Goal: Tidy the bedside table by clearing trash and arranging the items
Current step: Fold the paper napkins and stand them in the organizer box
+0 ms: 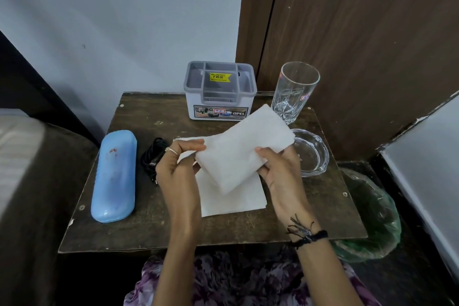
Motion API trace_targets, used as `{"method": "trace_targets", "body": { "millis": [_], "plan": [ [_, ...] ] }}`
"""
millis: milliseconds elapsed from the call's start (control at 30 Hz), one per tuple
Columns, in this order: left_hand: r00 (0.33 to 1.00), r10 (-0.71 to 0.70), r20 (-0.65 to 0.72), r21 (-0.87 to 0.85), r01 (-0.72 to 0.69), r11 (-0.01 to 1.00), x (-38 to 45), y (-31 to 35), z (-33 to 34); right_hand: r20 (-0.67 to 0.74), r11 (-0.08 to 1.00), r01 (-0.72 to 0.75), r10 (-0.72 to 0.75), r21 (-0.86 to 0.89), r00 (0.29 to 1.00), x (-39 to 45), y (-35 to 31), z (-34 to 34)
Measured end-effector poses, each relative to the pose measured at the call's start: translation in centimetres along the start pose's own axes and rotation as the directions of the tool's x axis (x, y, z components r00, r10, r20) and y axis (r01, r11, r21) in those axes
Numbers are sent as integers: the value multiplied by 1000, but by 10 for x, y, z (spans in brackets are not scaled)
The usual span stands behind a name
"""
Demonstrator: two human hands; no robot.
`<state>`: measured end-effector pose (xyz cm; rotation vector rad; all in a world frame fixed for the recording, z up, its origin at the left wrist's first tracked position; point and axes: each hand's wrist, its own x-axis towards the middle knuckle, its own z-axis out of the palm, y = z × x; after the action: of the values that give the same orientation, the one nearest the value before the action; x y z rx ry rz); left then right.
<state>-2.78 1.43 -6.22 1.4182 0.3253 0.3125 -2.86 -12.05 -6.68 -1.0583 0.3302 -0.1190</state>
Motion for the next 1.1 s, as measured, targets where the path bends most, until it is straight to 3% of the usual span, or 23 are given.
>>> {"method": "trace_targets", "body": {
  "millis": [100, 233, 433, 567, 733, 1100],
  "plan": [
    [991, -38, 127, -34, 43, 998, 7, 4, -7, 39, 980, 118, -113, -160, 993, 0, -6, -5],
    [893, -107, 437, 175, 33, 984, 3, 0, 2, 161, 959, 188, -156, -210, 975, -2, -3, 0],
    [955, 69, 290, 30, -81, 996, -1, -3, 7, 240, 929, 204, -132, -308, 962, -2, 4, 3],
    [932, 76, 355, 13, -86, 996, -6, -6, 10, 350, 844, 254, -85, -472, 933, -9, 16, 9],
    [934, 55, 354, -15, -54, 998, -4, -10, 10, 349, 786, 258, -58, -561, 935, -7, 16, 5],
    [926, 39, 375, 32, -55, 998, 2, -14, 4, 320, 762, 275, -94, -587, 943, -2, 18, 1]
  ]
}}
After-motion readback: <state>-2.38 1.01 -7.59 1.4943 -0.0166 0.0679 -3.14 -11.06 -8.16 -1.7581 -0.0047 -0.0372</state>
